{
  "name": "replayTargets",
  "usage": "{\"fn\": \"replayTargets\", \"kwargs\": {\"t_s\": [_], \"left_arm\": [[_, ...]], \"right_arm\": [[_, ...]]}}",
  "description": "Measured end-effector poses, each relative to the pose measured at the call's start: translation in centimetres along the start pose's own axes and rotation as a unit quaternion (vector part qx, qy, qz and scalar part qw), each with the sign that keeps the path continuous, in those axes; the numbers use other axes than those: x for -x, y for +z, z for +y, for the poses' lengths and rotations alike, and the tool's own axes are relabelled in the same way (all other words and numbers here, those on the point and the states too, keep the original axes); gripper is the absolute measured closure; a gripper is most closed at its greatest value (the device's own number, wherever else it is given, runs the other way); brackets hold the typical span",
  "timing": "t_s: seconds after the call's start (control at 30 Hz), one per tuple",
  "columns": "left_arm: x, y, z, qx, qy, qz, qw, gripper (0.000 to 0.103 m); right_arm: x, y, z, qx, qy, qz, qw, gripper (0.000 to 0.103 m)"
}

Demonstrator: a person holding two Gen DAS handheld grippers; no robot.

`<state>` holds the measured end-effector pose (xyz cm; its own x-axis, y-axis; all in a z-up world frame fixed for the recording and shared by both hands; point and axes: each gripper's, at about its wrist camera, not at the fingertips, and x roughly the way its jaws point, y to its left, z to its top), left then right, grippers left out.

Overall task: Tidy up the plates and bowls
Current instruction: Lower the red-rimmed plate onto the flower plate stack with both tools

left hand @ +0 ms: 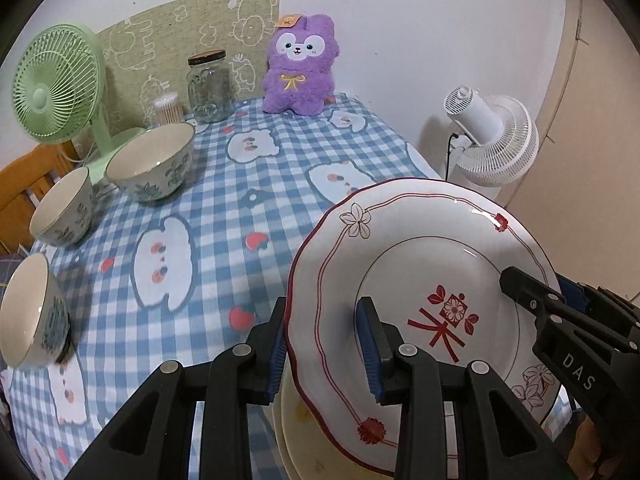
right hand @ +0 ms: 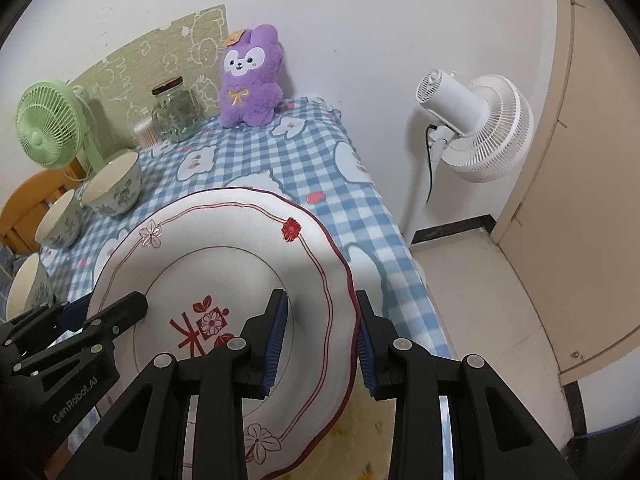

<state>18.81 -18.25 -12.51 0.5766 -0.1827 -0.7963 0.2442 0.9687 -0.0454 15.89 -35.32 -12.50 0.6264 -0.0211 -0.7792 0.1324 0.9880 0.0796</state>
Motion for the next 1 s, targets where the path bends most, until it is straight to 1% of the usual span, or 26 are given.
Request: {"fn": "replayTargets", "kwargs": {"t_s": [0.43, 0.53, 0.7, 1.0], "left_arm": [[0.7, -2.8, -0.9, -0.013, -0.004, 0.008, 0.9999, 0.07], [0.9, -3.2, -1.3, -0.021, 0.005, 0.002, 0.9998, 0.07], [0.9, -3.5, -1.8, -0.029, 0.011, -0.004, 0.9995, 0.069], [0.9, -3.8, -2.1, -0.048, 0.016, -0.007, 0.9987, 0.068]], "right_arm": [[1.0, -3.3, -0.4, -0.006, -0.013, 0.011, 1.0, 0.067], [0.8, -3.8, -0.6, -0.009, -0.016, 0.017, 1.0, 0.067], [1.0, -4.1, -0.7, -0.012, -0.018, 0.014, 1.0, 0.067], [1.0, -4.3, -0.3, 0.003, -0.032, 0.017, 0.999, 0.066]]}}
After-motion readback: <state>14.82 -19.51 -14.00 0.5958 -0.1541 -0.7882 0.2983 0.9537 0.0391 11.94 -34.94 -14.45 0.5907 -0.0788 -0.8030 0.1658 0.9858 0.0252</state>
